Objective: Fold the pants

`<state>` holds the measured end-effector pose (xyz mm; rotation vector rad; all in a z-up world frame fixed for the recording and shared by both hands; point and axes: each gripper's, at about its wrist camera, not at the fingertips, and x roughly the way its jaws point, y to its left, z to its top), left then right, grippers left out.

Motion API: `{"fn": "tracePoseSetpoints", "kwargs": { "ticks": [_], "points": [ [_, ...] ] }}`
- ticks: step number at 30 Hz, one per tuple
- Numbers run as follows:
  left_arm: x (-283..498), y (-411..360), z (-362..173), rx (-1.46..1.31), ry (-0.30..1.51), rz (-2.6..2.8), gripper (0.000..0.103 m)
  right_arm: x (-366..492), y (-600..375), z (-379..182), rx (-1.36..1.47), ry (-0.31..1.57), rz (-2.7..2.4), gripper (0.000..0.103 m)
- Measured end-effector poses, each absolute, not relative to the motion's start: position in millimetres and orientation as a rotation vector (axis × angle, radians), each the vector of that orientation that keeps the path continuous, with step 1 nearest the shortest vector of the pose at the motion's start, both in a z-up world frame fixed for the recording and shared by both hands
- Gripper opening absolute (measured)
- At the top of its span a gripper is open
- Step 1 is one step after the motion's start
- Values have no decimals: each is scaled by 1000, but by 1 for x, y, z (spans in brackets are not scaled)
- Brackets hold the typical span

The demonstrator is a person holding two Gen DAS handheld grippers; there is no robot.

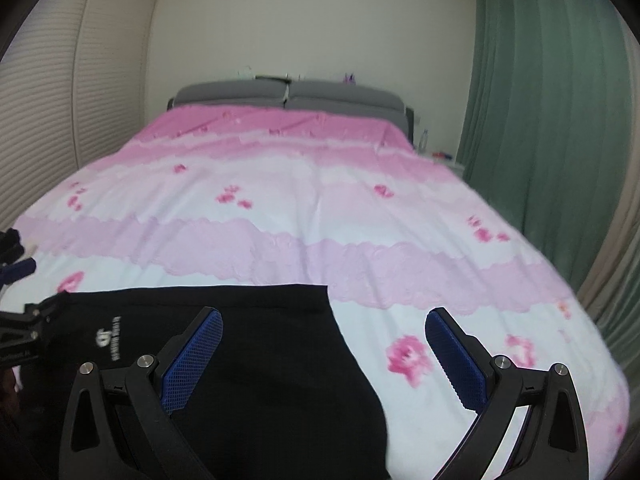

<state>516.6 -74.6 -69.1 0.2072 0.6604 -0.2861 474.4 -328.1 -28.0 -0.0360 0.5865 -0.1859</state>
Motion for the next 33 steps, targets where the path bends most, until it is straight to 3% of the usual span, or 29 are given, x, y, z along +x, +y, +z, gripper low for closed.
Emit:
{"fn": "tracePoseSetpoints", "kwargs": {
  "ticks": [5, 16, 21, 24, 25, 26, 27, 29, 33],
  "points": [
    [560, -97, -89, 296, 720, -440, 86, 533, -343, -62, -10, 668, -115, 102],
    [619, -108, -135, 267, 914, -539, 55, 606, -349, -112, -71, 753, -39, 99],
    [620, -112, -145, 297, 952, -603, 50, 629, -360, -127, 3, 814, 16, 82],
    [624, -107, -146, 265, 973, -614, 49, 639, -368, -140, 56, 869, 48, 57],
    [625, -106, -146, 265, 977, -613, 48, 642, -370, -145, 72, 889, 60, 40],
    [627, -106, -147, 265, 983, -615, 43, 645, -371, -149, 90, 904, 80, 27],
    [626, -106, -148, 256, 995, -623, 37, 646, -372, -150, 96, 907, 86, 20],
    [622, -103, -148, 245, 1009, -643, 30, 644, -374, -149, 111, 898, 100, 11],
    [611, -107, -145, 279, 1009, -681, 14, 632, -371, -140, 86, 862, 108, 9]
  ]
}}
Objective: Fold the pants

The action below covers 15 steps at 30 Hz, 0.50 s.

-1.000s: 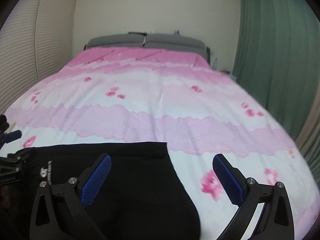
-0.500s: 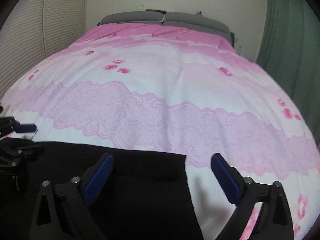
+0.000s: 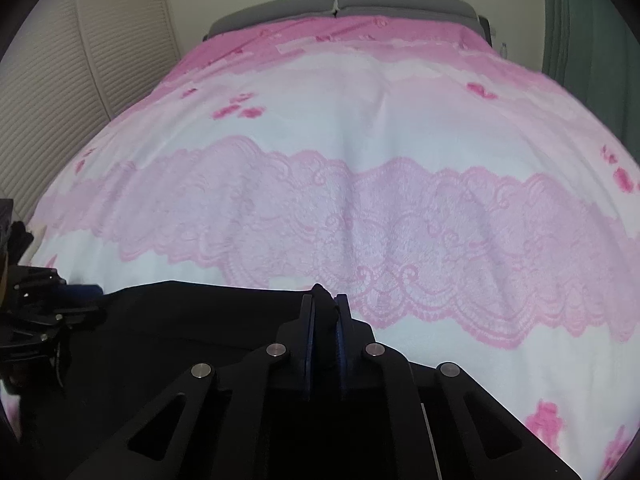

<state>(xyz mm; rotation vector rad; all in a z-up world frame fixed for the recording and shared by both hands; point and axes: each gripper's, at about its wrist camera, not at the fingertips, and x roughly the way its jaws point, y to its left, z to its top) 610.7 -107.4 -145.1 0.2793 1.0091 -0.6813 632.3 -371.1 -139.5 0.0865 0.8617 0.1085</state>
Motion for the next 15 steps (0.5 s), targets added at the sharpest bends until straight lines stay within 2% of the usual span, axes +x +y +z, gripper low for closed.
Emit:
{"fn": "tracePoseSetpoints", "kwargs": {
  "ticks": [3, 15],
  "points": [
    [609, -107, -144, 277, 1011, -672, 3, 626, -367, -132, 54, 847, 107, 8],
    [554, -101, -89, 299, 887, -637, 2, 574, -369, -80, 43, 728, 110, 7]
  ]
}}
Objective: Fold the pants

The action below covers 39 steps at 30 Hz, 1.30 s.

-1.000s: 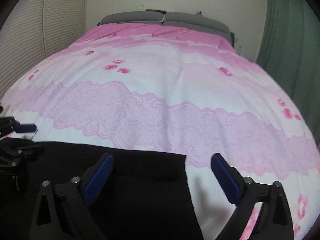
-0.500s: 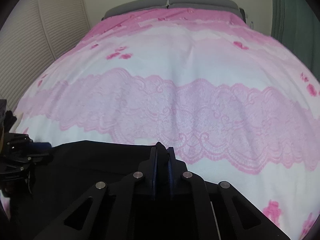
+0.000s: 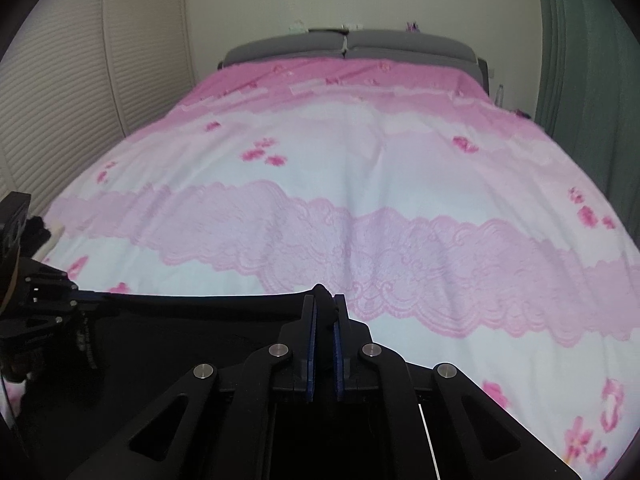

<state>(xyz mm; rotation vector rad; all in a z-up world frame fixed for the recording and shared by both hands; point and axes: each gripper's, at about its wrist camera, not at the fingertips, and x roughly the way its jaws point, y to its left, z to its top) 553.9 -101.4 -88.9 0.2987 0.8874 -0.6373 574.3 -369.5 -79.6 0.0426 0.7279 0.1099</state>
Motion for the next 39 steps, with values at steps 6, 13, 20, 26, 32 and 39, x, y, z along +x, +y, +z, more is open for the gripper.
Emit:
{"fn": "tracePoseSetpoints", "kwargs": {
  "ticks": [6, 13, 20, 26, 32, 39],
  "points": [
    [486, -100, -45, 316, 795, -640, 2, 507, -371, -36, 25, 641, 129, 7],
    [374, -95, -36, 321, 750, -626, 3, 398, -370, -13, 33, 587, 151, 7],
    [281, -97, -66, 290, 744, -570, 3, 284, -367, -31, 80, 588, 155, 7],
    [226, -98, -98, 276, 767, -572, 3, 220, -359, -58, 65, 628, 120, 7],
    [203, -105, -122, 285, 792, -576, 3, 187, -360, -96, 88, 709, 109, 7],
    [180, -111, -141, 297, 801, -562, 3, 169, -365, -136, 112, 780, 87, 7]
  ]
}}
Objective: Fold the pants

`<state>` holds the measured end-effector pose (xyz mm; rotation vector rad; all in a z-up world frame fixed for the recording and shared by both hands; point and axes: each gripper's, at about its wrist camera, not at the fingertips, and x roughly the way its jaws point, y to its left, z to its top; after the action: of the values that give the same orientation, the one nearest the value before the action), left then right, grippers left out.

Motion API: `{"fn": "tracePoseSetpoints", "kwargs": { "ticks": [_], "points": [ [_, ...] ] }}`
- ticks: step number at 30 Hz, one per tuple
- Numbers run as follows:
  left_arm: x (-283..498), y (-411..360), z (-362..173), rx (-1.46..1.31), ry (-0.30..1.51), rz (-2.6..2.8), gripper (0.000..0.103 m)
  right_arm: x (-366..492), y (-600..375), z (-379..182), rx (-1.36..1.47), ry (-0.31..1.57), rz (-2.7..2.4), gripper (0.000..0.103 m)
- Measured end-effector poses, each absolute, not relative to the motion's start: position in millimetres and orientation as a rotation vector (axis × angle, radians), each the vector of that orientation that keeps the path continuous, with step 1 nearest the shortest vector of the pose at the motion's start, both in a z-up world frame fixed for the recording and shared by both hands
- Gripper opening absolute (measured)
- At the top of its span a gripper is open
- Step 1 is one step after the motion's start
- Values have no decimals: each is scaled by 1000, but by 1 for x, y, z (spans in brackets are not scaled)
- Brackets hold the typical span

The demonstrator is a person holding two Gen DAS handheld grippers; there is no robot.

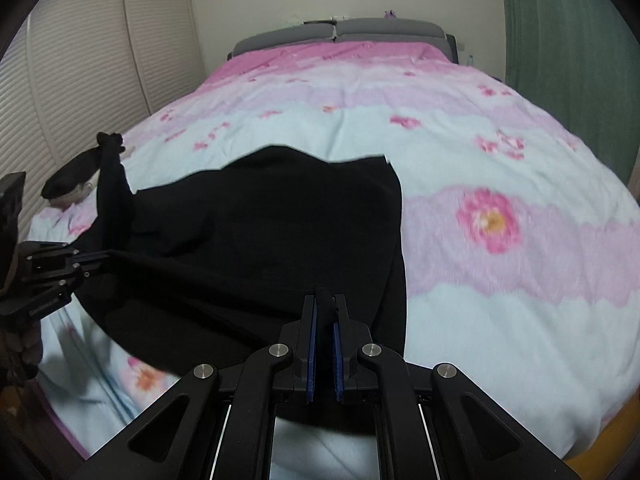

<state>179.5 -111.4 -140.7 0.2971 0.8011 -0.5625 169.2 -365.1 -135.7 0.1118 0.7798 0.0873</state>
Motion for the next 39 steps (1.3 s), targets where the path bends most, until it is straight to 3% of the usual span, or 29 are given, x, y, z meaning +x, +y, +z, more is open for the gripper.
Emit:
{"fn": "tracePoseSetpoints", "kwargs": {
  "ticks": [23, 29, 39],
  "points": [
    [159, -110, -166, 212, 837, -522, 3, 137, -375, -165, 56, 705, 108, 9],
    [160, -106, -159, 159, 845, -525, 3, 123, -384, -160, 75, 675, 115, 26],
    [146, -98, -134, 130, 815, -525, 9, 102, -408, -138, 336, 689, 108, 35]
  ]
}}
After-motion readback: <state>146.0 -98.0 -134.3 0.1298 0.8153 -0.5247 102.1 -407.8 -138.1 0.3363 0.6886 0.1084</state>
